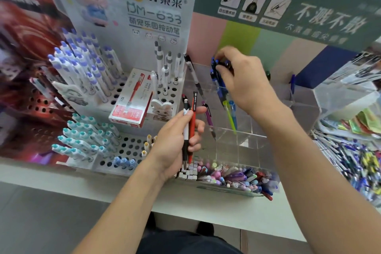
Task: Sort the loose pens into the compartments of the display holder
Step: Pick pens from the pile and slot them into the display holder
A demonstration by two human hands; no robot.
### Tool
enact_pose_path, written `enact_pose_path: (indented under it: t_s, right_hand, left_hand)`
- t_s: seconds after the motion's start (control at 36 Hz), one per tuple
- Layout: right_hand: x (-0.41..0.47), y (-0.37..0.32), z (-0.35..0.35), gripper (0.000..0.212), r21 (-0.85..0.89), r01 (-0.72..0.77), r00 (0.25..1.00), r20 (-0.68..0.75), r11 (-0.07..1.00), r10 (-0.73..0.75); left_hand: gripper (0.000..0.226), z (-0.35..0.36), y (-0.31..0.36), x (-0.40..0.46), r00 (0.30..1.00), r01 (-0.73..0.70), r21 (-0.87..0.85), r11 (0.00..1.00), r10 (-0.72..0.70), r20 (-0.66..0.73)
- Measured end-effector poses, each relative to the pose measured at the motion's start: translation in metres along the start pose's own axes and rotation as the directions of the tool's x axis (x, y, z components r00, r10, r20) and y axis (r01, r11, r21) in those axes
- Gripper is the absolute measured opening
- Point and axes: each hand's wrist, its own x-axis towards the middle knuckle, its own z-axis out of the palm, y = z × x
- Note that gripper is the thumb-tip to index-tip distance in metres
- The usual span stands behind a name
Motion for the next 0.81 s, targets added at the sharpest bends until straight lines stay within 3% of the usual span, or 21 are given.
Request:
enact_pose_path:
  t_s: [0.17,0.25,0.31,0.36,0.39,0.5,0.61,0.69,0.81]
  right_hand:
    - [-0.002,0.001,-0.003,0.016,0.051,-0.098,0.995,-0.009,0.994,0.098]
    - [-0.011,0.000,-0.004,0.032,0.118,-0.130,0.991,-0.012,0.985,0.132]
    - [-0.025,-0.001,-0.008,0.040,0.190,-0.153,0.978,-0.115,0.970,0.177]
    - [-0.045,-0.004,-0.011,0.031,0.276,-0.169,0.941,-0.239,0.946,0.238]
    - [-0.054,-0.006,-0.009,0.028,0.319,-0.209,0.933,-0.216,0.924,0.286]
    - [-0.084,-0.017,0.012,0.016,0.559,-0.395,0.913,0.148,0.729,0.380]
    - [-0.091,-0.010,0.005,0.008,0.758,-0.421,0.878,0.204,0.499,0.432]
    - [-0.086,0.011,-0.022,0.015,0.841,-0.256,0.865,-0.020,0.476,0.501]
    - [-0.068,0.039,-0.055,0.012,0.690,-0.005,0.807,-0.424,0.723,0.410]
  left_hand:
    - [0.043,0.001,0.000,-0.001,0.998,0.046,-0.054,0.997,-0.045,0.034]
    - [0.042,0.002,-0.003,0.000,0.999,0.043,-0.051,0.998,-0.042,0.024]
    - [0.041,0.002,-0.004,0.000,1.000,0.023,-0.013,1.000,-0.023,0.004]
    - [0.039,0.004,-0.004,-0.001,1.000,-0.004,0.054,0.999,0.005,-0.009]
    - [0.037,0.005,-0.004,-0.002,1.000,-0.015,0.096,0.995,0.016,-0.008]
    - [0.028,0.016,-0.007,-0.002,0.998,-0.034,0.286,0.958,0.015,0.069]
    - [0.030,0.021,-0.012,0.001,0.996,-0.041,0.418,0.907,0.003,0.091]
    - [0.030,0.023,-0.016,0.003,0.999,0.000,0.336,0.942,-0.018,0.050]
    - [0.030,0.027,-0.021,0.006,1.000,0.025,0.306,0.952,-0.030,0.009]
